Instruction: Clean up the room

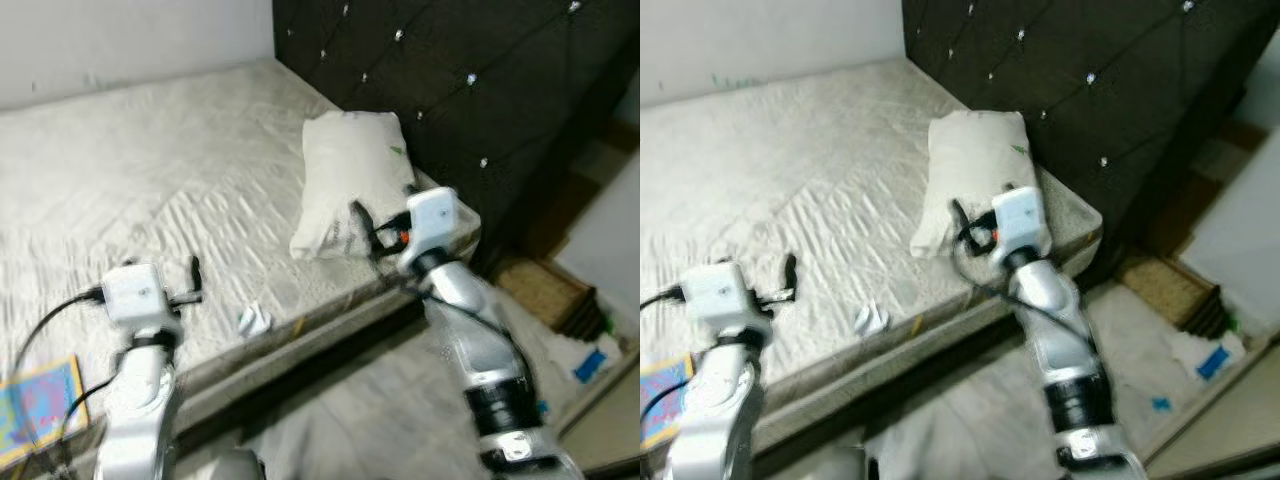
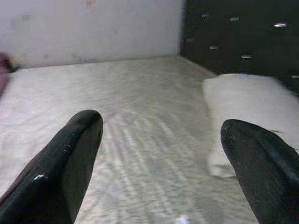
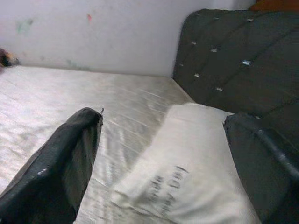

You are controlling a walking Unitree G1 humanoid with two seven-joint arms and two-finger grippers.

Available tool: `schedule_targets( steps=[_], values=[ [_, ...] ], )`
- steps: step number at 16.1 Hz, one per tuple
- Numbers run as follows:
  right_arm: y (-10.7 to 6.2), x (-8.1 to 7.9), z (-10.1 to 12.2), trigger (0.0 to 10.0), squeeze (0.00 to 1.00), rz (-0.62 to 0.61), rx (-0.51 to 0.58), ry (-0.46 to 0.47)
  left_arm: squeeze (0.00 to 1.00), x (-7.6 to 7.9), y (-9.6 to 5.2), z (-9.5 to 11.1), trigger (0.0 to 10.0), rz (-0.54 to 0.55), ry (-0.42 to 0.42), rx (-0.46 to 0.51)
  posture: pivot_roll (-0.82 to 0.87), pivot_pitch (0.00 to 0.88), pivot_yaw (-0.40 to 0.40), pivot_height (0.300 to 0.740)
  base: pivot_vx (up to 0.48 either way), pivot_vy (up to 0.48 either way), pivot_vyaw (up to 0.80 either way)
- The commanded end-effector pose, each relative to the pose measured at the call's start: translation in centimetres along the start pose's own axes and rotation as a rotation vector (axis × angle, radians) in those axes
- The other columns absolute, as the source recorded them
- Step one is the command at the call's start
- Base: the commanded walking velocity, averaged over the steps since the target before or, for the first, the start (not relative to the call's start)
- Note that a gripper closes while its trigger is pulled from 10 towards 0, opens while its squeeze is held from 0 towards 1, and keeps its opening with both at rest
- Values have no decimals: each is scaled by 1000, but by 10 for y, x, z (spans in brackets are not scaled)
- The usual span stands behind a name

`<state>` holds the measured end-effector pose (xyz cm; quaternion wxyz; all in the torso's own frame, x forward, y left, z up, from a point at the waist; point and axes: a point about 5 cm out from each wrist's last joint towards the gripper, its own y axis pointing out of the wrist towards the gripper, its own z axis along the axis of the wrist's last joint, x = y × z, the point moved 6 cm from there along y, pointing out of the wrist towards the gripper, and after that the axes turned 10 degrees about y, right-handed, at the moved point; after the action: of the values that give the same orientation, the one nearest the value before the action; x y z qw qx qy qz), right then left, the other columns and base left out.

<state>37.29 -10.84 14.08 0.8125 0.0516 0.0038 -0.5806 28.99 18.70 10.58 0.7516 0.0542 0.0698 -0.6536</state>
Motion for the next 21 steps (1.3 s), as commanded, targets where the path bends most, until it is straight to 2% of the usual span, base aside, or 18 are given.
schedule_targets(
  steps=[1, 7, 10, 15, 21],
  values=[
    [1, -2, 4, 10000, 0, 6, 14, 5, 0, -3, 1, 5, 10000, 3, 2, 21, 50, 0, -77, 740, 0, 0, 0],
    [1, -2, 5, 10000, 0, 13, 17, 2, 0, -1, 1, 4, 10000, -9, -3, 21, 47, 0, -74, 740, 281, 0, 610],
    [1, -2, 4, 10000, 0, 8, 15, 9, 0, -2, 1, 4, 10000, -9, 2, 21, 47, 0, -74, 740, 296, 0, 0],
    [0, -1, 3, 10000, 0, 11, 14, -7, 0, 1, 3, 3, 10000, -3, -34, 5, 48, 0, -73, 740, 0, 0, 0],
    [0, -3, 0, 10000, 0, 14, 8, -17, 0, 1, 3, 0, 10000, -14, -43, -8, 55, 0, -74, 740, 0, 0, 800]
  ],
)
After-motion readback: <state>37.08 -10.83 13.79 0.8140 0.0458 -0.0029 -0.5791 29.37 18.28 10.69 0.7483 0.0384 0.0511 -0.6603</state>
